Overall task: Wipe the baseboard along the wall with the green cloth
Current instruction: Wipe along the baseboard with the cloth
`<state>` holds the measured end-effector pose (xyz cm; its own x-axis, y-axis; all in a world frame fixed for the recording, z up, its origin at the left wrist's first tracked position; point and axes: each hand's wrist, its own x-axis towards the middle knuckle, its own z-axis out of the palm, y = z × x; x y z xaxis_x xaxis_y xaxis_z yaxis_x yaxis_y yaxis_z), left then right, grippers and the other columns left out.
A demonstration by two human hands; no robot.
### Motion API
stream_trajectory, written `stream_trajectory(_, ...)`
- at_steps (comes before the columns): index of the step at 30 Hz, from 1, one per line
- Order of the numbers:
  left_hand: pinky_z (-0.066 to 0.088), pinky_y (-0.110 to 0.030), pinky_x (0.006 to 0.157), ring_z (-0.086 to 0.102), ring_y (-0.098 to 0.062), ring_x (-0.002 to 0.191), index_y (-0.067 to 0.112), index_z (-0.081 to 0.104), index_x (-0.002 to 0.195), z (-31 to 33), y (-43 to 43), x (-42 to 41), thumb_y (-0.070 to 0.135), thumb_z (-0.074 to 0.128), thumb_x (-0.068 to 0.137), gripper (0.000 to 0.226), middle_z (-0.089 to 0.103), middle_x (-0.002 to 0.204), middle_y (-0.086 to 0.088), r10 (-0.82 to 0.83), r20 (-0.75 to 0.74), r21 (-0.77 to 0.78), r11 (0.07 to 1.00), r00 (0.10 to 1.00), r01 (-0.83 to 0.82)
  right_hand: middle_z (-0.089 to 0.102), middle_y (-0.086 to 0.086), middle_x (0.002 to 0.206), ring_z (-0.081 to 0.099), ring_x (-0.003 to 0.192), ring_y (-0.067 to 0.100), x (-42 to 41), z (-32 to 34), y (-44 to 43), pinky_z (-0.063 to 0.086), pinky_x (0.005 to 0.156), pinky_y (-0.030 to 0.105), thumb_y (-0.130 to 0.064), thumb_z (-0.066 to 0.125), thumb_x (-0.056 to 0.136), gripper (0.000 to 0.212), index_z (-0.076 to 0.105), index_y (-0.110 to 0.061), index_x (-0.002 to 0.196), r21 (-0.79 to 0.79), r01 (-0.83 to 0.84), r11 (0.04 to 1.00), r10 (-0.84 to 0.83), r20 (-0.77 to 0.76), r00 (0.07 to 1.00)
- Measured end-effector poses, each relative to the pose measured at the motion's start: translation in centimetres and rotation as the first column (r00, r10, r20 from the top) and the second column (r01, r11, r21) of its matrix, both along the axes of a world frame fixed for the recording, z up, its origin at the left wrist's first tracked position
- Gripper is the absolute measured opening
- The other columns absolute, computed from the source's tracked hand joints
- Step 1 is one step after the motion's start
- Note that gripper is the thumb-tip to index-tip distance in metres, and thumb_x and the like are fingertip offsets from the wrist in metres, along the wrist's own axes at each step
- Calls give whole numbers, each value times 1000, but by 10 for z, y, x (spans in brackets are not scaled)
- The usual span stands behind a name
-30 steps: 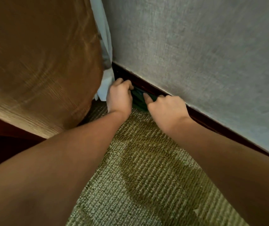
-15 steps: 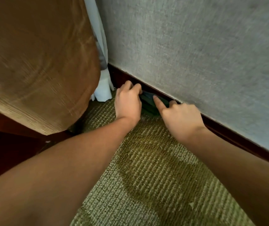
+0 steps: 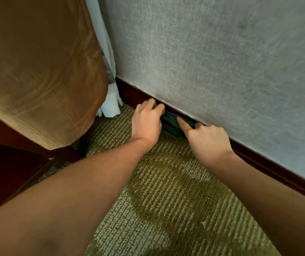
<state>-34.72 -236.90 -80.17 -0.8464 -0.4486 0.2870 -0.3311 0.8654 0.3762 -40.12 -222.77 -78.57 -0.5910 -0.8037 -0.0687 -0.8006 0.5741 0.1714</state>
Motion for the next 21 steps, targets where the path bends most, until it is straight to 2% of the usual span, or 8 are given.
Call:
stream_trajectory(6, 37, -36, 77, 49, -31, 91, 4, 65, 93, 1, 5, 0, -6, 51, 80, 21, 57, 98, -14, -60, 29, -43, 997, 998, 61, 57, 6, 106, 59, 93, 27, 1, 5, 11, 33, 61, 31, -8, 43, 91, 71, 2, -24, 147, 4, 11, 1000, -11, 15, 1000)
stream_trajectory(10, 39, -35, 71, 51, -32, 83, 2, 67, 87, 5, 9, 2, -9, 56, 76, 19, 59, 91, -16, -68, -7, -36, 997, 998, 68, 57, 8, 107, 60, 91, 28, 2, 7, 16, 33, 60, 31, -8, 41, 92, 68, 5, -23, 147, -11, 12, 1000, -12, 2, 1000)
stream_trajectory(17, 42, -41, 72, 55, -35, 82, -2, 65, 83, 13, -15, 3, -11, 55, 76, 15, 58, 84, -21, -184, 46, -169, 967, 982, 189, 57, 10, 105, 60, 89, 30, 4, 6, -4, 34, 60, 33, -4, 40, 92, 66, 8, -20, 147, -43, 21, 999, -21, -4, 1000)
stream_trajectory(21, 40, -39, 68, 56, -37, 79, -4, 66, 78, 16, -37, 2, -15, 57, 70, 16, 59, 78, -23, -181, 72, -249, 949, 981, 194, 59, 11, 105, 59, 92, 31, 4, 5, -29, 34, 61, 32, -3, 38, 92, 63, 13, -19, 147, -69, 10, 998, -10, 6, 1000)
